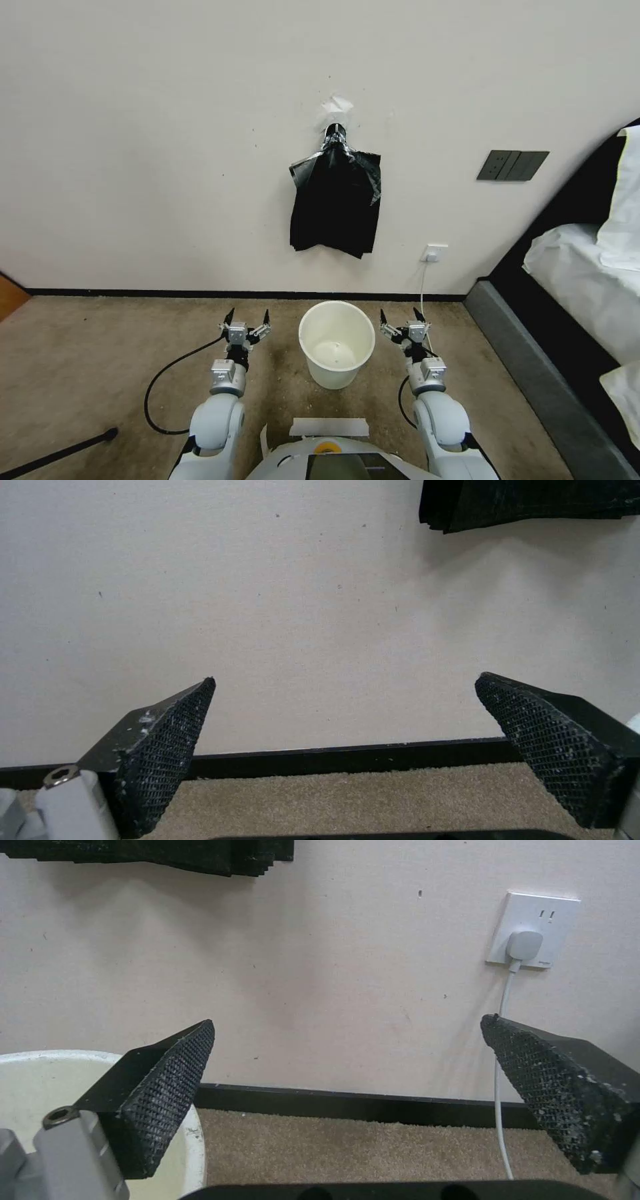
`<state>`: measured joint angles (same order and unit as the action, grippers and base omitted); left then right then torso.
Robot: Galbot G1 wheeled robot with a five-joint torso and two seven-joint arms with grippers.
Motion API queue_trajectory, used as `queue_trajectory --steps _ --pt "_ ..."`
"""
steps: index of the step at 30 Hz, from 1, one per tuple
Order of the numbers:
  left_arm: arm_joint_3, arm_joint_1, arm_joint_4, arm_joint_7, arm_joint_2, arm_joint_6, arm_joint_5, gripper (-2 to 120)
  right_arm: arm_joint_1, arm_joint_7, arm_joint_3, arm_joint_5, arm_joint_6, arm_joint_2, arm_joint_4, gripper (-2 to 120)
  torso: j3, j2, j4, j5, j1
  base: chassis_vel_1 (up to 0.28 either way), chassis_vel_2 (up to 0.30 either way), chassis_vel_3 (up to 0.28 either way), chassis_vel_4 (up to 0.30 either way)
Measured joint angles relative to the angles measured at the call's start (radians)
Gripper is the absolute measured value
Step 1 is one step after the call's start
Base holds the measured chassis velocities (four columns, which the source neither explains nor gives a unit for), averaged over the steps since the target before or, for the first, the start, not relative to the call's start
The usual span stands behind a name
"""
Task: Place a trash bag onto the trash bin.
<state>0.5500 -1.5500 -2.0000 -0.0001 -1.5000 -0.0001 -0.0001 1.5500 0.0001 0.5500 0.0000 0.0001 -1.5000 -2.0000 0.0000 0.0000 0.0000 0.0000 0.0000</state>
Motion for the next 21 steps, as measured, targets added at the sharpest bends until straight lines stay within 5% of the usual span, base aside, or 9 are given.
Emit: queue_trajectory --steps 21 --pt "0.000 0.000 0.000 0.000 0.000 0.000 0.000 100 0.000 0.000 0.000 0.000 0.000 0.000 0.000 100 0.000 0.000 0.0000 0.0000 0.000 0.000 0.000 0.000 0.000"
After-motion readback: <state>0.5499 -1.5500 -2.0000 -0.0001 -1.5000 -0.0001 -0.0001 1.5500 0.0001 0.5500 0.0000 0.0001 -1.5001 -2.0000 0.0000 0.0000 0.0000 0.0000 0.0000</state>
